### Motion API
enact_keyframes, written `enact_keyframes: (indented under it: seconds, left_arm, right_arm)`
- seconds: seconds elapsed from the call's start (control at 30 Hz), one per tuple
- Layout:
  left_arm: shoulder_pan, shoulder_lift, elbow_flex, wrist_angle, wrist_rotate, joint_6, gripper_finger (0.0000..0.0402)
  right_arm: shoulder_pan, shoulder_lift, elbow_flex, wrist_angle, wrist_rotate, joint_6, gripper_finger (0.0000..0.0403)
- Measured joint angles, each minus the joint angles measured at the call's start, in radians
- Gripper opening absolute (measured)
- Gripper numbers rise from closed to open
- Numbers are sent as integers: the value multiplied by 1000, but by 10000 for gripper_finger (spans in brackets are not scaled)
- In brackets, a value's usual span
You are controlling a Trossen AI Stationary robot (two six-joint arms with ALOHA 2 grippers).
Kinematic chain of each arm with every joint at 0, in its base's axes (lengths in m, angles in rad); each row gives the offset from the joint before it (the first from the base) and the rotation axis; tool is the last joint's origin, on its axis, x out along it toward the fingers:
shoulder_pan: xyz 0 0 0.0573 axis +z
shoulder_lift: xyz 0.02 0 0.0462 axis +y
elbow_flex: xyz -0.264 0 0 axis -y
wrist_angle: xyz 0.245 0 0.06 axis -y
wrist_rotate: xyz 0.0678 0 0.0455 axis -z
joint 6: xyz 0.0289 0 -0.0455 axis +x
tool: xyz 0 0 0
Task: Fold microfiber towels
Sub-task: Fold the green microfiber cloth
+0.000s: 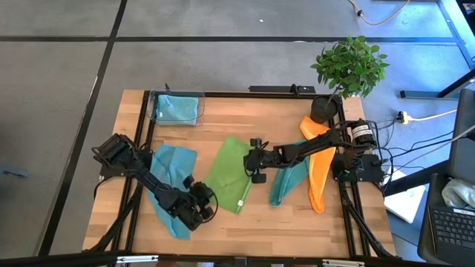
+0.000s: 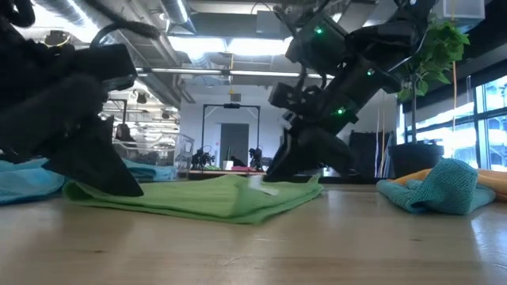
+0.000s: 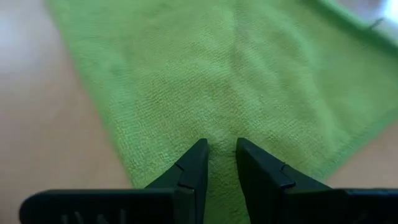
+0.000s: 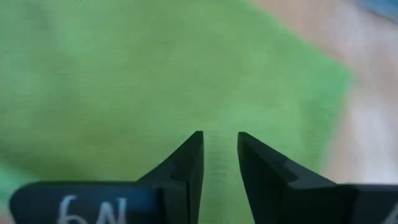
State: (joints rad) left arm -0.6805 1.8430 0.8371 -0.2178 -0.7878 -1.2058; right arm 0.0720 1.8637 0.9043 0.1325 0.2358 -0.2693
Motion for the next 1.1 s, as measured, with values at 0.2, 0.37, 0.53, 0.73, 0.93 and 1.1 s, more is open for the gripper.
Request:
enact_keyframes:
  seconds: [0.2, 0.37, 0.53, 0.73, 0.93, 1.1]
  left_arm:
    - [-13, 0, 0, 152, -64, 132, 78]
    - [-23, -4, 0, 167, -61, 276, 78]
    - [-85, -4, 0, 162, -83, 582, 78]
    - [-140, -4, 0, 160, -218, 641, 78]
    - [-139, -4, 0, 159, -226, 632, 78]
    - [-137, -4, 0, 159, -254, 632, 78]
  right_arm:
    - [54, -38, 1, 5, -432, -9, 78]
    - [145, -45, 0, 12, -512, -3, 73]
    - [248, -34, 0, 48, -366, -111, 86]
    - [317, -33, 0, 133, -245, -287, 140]
    - [318, 6, 1, 230, -233, -291, 216]
    - [334, 71, 1, 279, -253, -309, 233]
